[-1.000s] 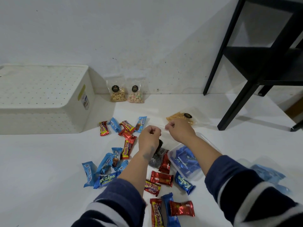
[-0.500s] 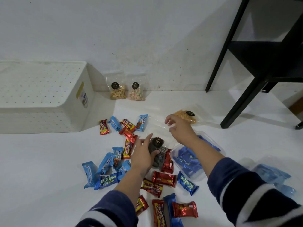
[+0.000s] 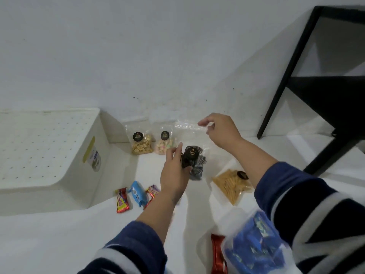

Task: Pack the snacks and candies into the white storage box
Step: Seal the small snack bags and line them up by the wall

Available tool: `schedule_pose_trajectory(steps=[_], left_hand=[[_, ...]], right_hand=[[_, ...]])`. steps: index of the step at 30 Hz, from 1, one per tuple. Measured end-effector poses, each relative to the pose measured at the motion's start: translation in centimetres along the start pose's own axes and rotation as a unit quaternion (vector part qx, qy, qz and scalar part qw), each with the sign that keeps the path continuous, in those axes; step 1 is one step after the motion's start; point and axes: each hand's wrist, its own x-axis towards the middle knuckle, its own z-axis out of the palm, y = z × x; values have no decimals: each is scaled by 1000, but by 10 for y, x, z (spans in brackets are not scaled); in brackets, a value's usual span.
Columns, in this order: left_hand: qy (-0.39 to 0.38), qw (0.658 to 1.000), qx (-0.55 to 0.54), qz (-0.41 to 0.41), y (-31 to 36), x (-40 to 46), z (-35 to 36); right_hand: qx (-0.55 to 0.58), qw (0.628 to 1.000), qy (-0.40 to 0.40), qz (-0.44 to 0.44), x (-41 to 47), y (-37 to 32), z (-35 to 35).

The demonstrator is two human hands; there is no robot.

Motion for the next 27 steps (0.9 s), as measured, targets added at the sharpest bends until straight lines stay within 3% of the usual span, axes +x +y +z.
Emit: schedule_pose_trajectory(steps=[9,16,19,21,23,27], left_hand=[[-2,999,-32,-5,-35,93,48],[-7,998,-61,-25,-40,89,53],[35,999,29,-19,-30,76,60],[38,999,29,-13,-19,62,71],[-17,999,-31,25,-7,47,85],[-149,986,-38,70,20,14,109]], right_hand=[[5,999,21,28,80,35,44],[-9,999,12,31,59,69,47],[-31,996,-20,79,35,88,33],[-46,990,-52,124,16,102,23],[-57,981,-68,175,-3,116,11],[-107,962,-74,242,-36,141,-11]])
